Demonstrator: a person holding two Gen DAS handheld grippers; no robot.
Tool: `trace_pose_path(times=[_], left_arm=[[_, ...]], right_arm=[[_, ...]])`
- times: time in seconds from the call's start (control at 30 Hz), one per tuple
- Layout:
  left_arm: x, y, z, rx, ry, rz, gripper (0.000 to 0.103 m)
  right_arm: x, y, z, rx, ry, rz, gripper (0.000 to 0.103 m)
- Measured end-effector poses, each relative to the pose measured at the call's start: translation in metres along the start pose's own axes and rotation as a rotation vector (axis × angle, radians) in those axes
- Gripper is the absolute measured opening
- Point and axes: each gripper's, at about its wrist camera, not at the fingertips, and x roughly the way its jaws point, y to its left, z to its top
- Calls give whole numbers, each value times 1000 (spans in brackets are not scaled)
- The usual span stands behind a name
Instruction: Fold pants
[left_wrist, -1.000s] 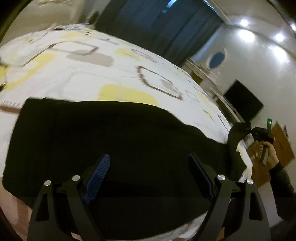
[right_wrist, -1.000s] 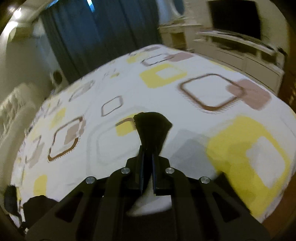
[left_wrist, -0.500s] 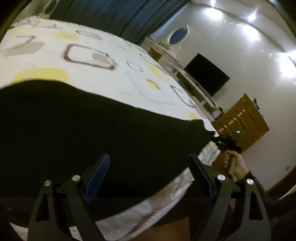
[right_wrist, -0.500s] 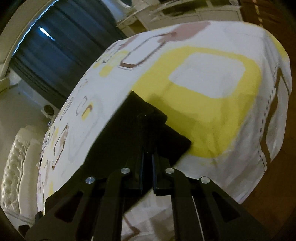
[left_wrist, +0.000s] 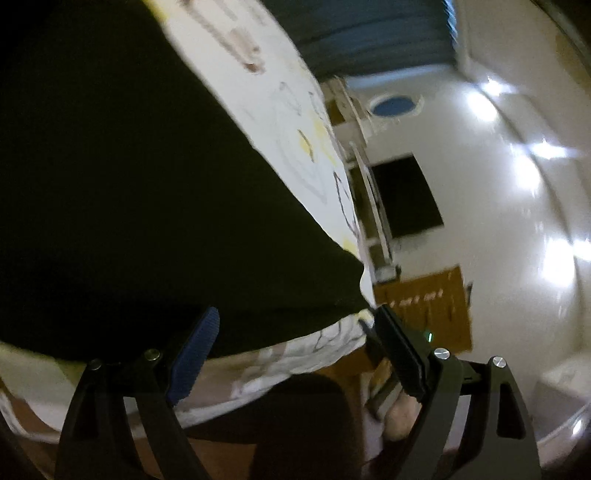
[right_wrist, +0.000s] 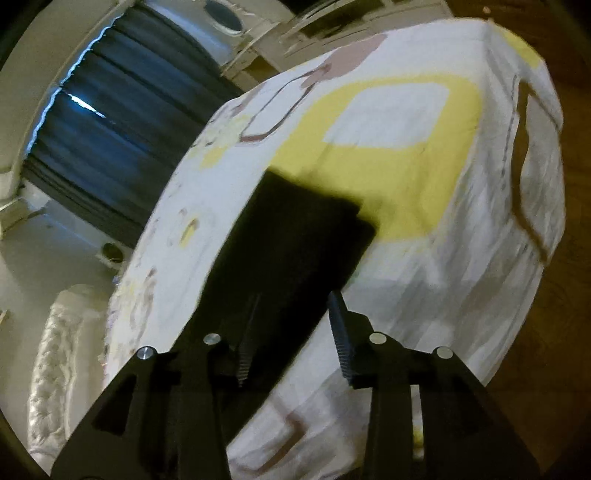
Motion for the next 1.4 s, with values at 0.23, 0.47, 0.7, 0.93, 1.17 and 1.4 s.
trace_pose_path(times=[0.23, 0.47, 0.7, 0.93, 1.17, 1.4], left_arm=[[-17, 12, -15, -243, -164, -26, 85], [-18, 22, -14, -318, -244, 55, 85], [-20, 17, -11, -341, -302, 91, 85], [-24, 21, -5, -370, -359, 101, 85], [-21, 32, -4, -399, -351, 136, 51], [-24, 50, -10, -451, -325, 166, 12]], right_arm=[[14, 29, -36, -31, 145, 109, 42], [37, 50, -63, -19, 261, 185, 42], [49, 62, -91, 4, 359, 240, 42], [50, 56, -105, 123, 405, 291, 42], [64, 58, -107, 149, 419, 302, 42], [77, 68, -107, 145, 404, 312, 40]])
